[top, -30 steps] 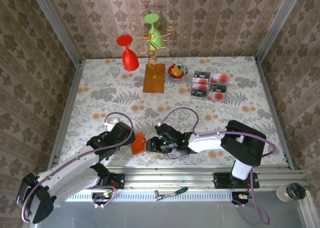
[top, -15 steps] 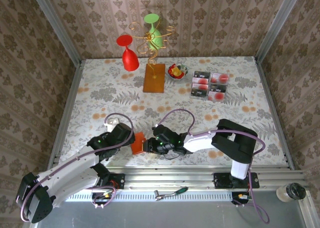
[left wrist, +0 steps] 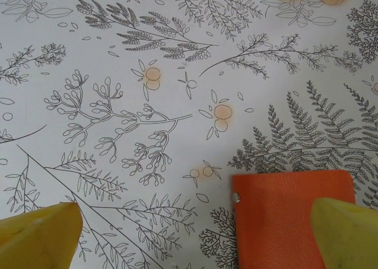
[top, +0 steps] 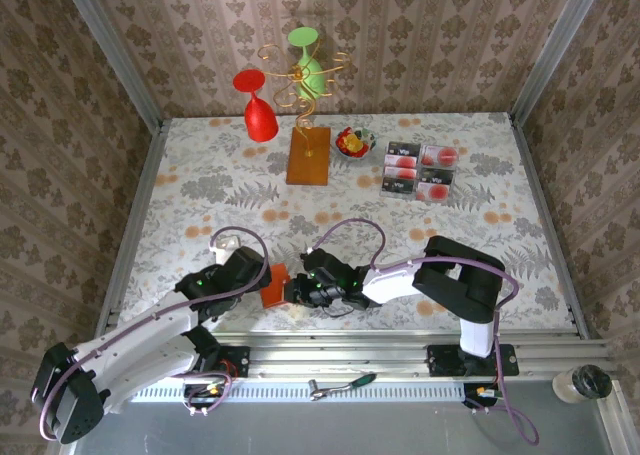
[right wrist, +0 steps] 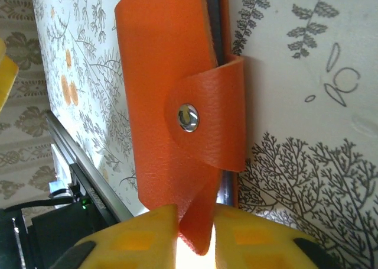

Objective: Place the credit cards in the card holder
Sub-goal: Pick up the card holder from the bottom-center of the table.

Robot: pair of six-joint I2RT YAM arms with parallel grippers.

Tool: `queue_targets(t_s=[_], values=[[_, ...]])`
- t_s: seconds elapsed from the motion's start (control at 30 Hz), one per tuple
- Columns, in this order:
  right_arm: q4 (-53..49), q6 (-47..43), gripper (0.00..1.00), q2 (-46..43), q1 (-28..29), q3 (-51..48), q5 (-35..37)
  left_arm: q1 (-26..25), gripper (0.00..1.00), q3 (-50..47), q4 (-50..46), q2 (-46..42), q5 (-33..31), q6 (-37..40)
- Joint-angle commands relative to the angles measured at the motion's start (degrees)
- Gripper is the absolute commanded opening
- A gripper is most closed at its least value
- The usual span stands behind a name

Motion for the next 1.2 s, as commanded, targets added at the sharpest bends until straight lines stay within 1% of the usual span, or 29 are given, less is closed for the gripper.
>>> queue_targets(t_s=[0.0, 0.13, 0.17, 0.3, 0.43, 0.53, 0.6, 0.73, 0.83, 0.97, 1.17], values=[[3.8, 1.4, 0.13, 0.6, -0.3, 0.0, -1.2, -0.6, 1.0, -0.4, -1.1, -0.3, -1.2, -0.8], [6.1, 1.8, 0.0, -1.2, -1.6, -2.2, -2.2, -0.6, 1.0, -0.3, 2.8, -1.1, 1.8, 0.9], [6.4, 1.8, 0.0, -2.0, -2.0, -2.7, -2.4, -0.6, 1.0, -0.4, 4.0, -1.4, 2.3, 0.7], [6.6, 1.3, 0.0, -5.7, -4.2, -4.6, -3.4, -0.6, 1.0, -0.4, 6.4, -2.9, 1.7, -5.0], [5.9, 0.3, 0.0, -10.3, -7.3, -6.2, -4.8, -0.6, 1.0, 1.1, 10.0, -3.4, 3.7, -4.4], [3.9, -0.8, 0.0, -14.3, -10.1, -6.6, -5.8, -0.6, 1.0, 2.9, 15.7, -2.7, 8.4, 1.3], [2.6, -1.4, 0.0, -17.0, -11.6, -6.6, -6.4, -0.6, 1.0, 4.2, 19.8, -1.5, 11.5, 3.8], [-0.4, -2.4, 0.0, -22.6, -14.0, -6.8, -6.7, -0.3, 1.0, 8.2, 25.9, 3.2, 16.9, 5.9], [-2.2, -2.4, 0.0, -26.6, -15.4, -7.6, -6.2, 0.6, 0.99, 10.8, 30.5, 7.4, 22.1, 5.4], [-4.4, -2.6, 0.0, -31.3, -16.8, -8.5, -5.1, 2.2, 0.96, 11.2, 38.7, 11.5, 27.8, 1.9], [-4.5, -2.2, 0.0, -34.2, -18.2, -10.4, -4.7, 4.7, 0.95, 10.1, 46.9, 15.9, 31.3, -2.1]])
